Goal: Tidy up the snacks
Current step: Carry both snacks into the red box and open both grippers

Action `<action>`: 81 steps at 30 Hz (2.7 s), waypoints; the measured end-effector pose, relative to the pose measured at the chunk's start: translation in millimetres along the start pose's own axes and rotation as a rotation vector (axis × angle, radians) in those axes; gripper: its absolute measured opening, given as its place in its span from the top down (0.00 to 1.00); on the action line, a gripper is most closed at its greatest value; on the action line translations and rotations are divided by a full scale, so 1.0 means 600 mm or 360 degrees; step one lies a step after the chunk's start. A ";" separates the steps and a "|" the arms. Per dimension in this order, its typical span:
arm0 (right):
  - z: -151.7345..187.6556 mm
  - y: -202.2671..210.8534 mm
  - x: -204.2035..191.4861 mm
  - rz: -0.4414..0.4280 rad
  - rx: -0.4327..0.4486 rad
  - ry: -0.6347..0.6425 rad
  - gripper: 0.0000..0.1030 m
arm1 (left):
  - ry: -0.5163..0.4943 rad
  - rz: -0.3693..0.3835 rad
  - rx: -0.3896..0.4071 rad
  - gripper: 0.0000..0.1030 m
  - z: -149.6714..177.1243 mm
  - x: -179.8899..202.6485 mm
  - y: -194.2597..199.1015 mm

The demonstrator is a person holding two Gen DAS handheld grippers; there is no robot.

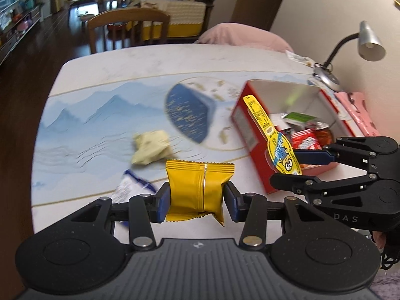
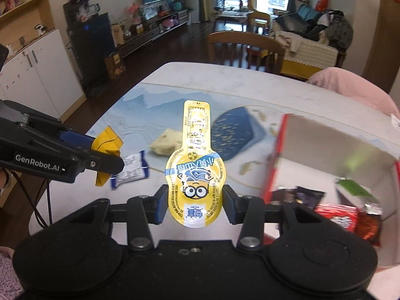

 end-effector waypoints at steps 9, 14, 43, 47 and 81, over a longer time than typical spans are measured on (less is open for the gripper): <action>0.009 0.048 0.104 0.0127 0.0043 -0.0127 0.57 | -0.0142 0.0077 0.0032 0.57 -0.051 0.129 -0.011; 0.021 0.063 0.168 0.0187 0.0049 -0.0201 0.57 | -0.0241 0.0099 0.0028 0.57 -0.071 0.199 -0.028; 0.112 -0.017 0.359 0.0270 -0.0321 -0.0211 0.57 | -0.0359 -0.0195 -0.0385 0.57 -0.132 0.346 -0.273; 0.120 -0.031 0.357 0.0248 -0.0365 -0.0186 0.58 | -0.0375 -0.0223 -0.0439 0.57 -0.127 0.351 -0.299; 0.107 0.021 0.366 0.0093 -0.0211 -0.0301 0.47 | -0.0281 -0.0063 -0.0420 0.47 -0.112 0.365 -0.276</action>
Point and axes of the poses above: each gripper's, at about its wrist camera, not at the fingertips, and y roughly against the way its jaws point, x to its right, z to its underside, the point moved 8 cm from there along -y, roughly the way its jaws point, and after that the axes turned 6 degrees about -z, right-handed, at the moved point
